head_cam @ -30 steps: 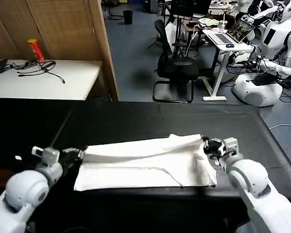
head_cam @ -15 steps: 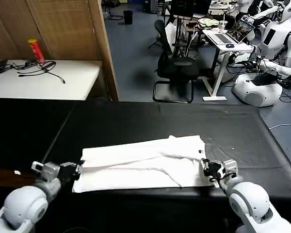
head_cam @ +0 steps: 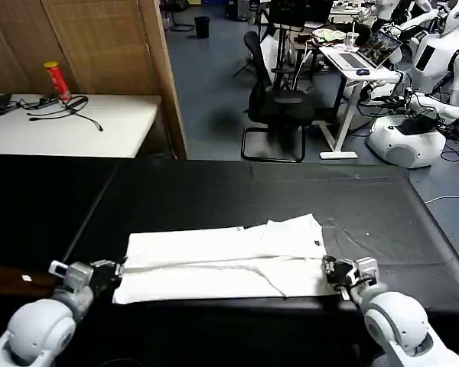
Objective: Fold and organize the clothes.
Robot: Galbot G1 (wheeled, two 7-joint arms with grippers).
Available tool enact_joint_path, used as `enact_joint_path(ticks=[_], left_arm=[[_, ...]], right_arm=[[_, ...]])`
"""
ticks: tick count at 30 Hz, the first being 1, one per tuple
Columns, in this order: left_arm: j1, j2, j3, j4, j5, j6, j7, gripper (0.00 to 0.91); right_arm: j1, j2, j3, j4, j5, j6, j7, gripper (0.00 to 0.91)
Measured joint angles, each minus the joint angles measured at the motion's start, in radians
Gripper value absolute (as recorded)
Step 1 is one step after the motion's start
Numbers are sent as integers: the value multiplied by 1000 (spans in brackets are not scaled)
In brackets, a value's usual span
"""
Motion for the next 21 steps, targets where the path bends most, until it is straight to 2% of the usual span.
enact_joint_path(ticks=[2,3,4,5,11,16,21], left_arm=[[0,0,0,1,5,-2,0,0],[1,0,-1,1,6,-1,2,59],[3,0,-2,0,6,1,3,878],[5,0,-3,-2,6,4,3,878],[22,-2,-7,-26,20,37,8,878],[37,-3,-22,-47,25,62,6,878],[35,-23,-62,-72,19,47,12,878]], right_arm=[[-1,-1,3,5,2,0,0,20],[-2,-1,5,7,3,0,0,39],[-5,-1,8,11,5,0,0,117],[-8,-2,13,17,8,0,1,878],[-31,-13,38,51,44,0,3,878],[-30,-12,83,92,109,0,4,878],[26,15,94,61,137,0,3,878]])
